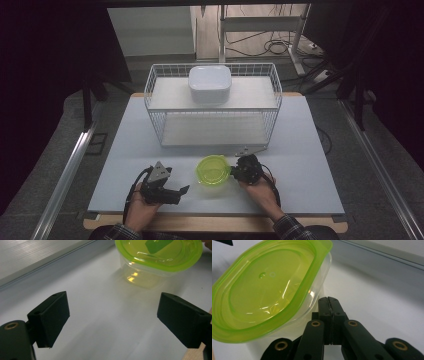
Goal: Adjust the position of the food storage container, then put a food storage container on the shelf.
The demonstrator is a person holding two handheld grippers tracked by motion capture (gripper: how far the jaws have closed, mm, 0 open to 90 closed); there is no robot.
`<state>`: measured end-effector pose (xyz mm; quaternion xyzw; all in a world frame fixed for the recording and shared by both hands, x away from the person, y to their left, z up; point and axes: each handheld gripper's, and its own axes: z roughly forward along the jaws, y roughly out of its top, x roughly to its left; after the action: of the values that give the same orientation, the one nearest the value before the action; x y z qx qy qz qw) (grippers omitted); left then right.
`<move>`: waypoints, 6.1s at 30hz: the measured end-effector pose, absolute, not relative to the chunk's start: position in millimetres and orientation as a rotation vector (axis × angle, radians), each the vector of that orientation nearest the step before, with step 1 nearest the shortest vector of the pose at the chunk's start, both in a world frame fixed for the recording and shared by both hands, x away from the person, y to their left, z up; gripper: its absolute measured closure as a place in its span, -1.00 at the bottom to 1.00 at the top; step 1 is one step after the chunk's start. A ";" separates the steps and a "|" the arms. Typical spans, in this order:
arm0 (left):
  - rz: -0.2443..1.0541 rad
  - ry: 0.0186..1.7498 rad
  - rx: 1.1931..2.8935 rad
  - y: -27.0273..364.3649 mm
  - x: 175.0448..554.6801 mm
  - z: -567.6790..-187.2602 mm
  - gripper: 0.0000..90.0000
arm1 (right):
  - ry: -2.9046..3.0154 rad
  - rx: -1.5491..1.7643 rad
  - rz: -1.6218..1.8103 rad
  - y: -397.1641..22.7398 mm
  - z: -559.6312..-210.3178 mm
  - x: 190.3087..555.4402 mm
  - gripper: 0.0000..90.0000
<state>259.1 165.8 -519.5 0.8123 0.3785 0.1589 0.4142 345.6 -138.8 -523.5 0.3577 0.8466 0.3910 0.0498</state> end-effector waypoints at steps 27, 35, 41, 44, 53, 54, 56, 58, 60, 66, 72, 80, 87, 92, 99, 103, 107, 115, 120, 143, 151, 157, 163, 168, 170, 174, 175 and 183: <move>0.436 0.929 2.095 164.2 256.4 -519.7 -0.77 | 2.465 1.029 1.171 -191.8 -496.8 336.1 -0.08; 0.455 0.908 2.115 161.7 255.8 -521.7 -0.79 | 2.431 1.036 1.216 -197.1 -497.3 338.8 -0.47; 0.451 0.900 2.131 160.2 256.2 -523.2 -0.79 | 2.440 1.054 1.191 -195.8 -499.3 340.9 -0.57; 0.449 0.896 2.136 159.0 256.3 -523.8 -0.79 | 2.432 1.059 1.189 -194.4 -499.7 341.6 -0.67; 0.466 0.906 2.123 161.3 256.4 -522.2 -0.79 | 2.424 1.050 1.218 -186.0 -495.1 342.8 -0.91; 0.469 0.908 2.122 161.8 256.4 -522.0 -0.79 | 2.420 1.054 1.228 -185.2 -493.4 343.0 -0.91; 0.468 0.908 2.121 161.8 256.5 -522.0 -0.79 | 2.424 1.068 1.245 -184.1 -489.4 343.8 -0.91; 0.468 0.909 2.123 161.1 256.5 -522.4 -0.79 | 2.431 1.100 1.270 -183.0 -485.8 345.0 -0.85; 0.470 0.909 2.124 160.7 256.5 -522.5 -0.79 | 2.446 1.116 1.290 -182.3 -484.3 345.4 -0.82; 0.477 0.911 2.122 161.2 256.6 -522.1 -0.79 | 2.495 1.126 1.341 -167.6 -478.8 344.5 -0.34; 0.477 0.910 2.124 161.1 256.6 -522.0 -0.79 | 2.532 1.218 1.397 -160.3 -482.2 350.0 -0.02; 0.478 0.910 2.125 161.2 256.5 -522.0 -0.79 | 2.594 1.374 1.462 -156.5 -493.0 365.7 0.34; 0.477 0.905 2.128 161.1 256.3 -522.0 -0.79 | 2.613 1.567 1.546 -156.2 -503.2 376.4 0.61; 0.477 0.903 2.129 160.4 256.3 -522.1 -0.79 | 2.616 1.658 1.599 -160.0 -505.5 377.0 0.79; 0.478 0.904 2.128 160.7 256.3 -521.9 -0.79 | 2.610 1.666 1.606 -159.4 -501.9 373.8 0.82; 0.480 0.904 2.126 160.9 256.3 -521.6 -0.79 | 2.585 1.654 1.636 -161.2 -498.1 372.5 0.82; 0.480 0.909 2.118 161.8 256.6 -521.3 -0.79 | 2.567 1.661 1.666 -164.3 -494.3 372.5 0.82; 0.463 0.923 2.096 164.1 257.5 -520.8 -0.79 | 2.521 1.630 1.762 -170.9 -476.4 370.0 0.82; 0.464 0.918 2.102 164.0 257.6 -520.7 -0.79 | 2.481 1.604 1.809 -175.1 -460.4 369.8 0.82; 0.468 0.912 2.105 163.8 258.0 -520.6 -0.79 | 2.415 1.464 1.920 -169.2 -396.9 377.6 0.82; 0.470 0.909 2.106 163.6 257.7 -520.6 -0.79 | 2.380 1.425 1.951 -166.6 -375.9 383.5 0.82; 0.470 0.910 2.104 163.4 257.7 -520.8 -0.79 | 2.362 1.400 1.956 -166.6 -359.0 387.3 0.82; 0.467 0.910 2.104 163.3 257.9 -521.0 -0.79 | 2.343 1.385 1.968 -165.7 -344.2 391.7 0.82; 0.468 0.908 2.105 163.5 257.8 -520.9 -0.79 | 2.321 1.386 1.975 -163.9 -333.5 395.6 0.82; 0.468 0.908 2.105 163.5 257.8 -520.9 -0.79 | 2.319 1.383 1.975 -163.4 -331.4 396.2 0.82; 0.465 0.908 2.104 163.2 257.7 -521.0 -0.79 | 2.310 1.368 1.976 -161.5 -323.3 398.4 0.82; 0.463 0.906 2.106 163.2 257.8 -521.0 -0.79 | 2.305 1.363 1.990 -160.7 -319.1 400.1 0.82; 0.462 0.906 2.107 163.1 257.8 -521.2 -0.79 | 2.288 1.375 2.009 -158.0 -307.9 407.2 0.82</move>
<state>257.8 163.1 -521.2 0.8292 0.3566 0.1817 0.3902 407.2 -158.0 -307.9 0.4094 0.6814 0.5984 -0.0993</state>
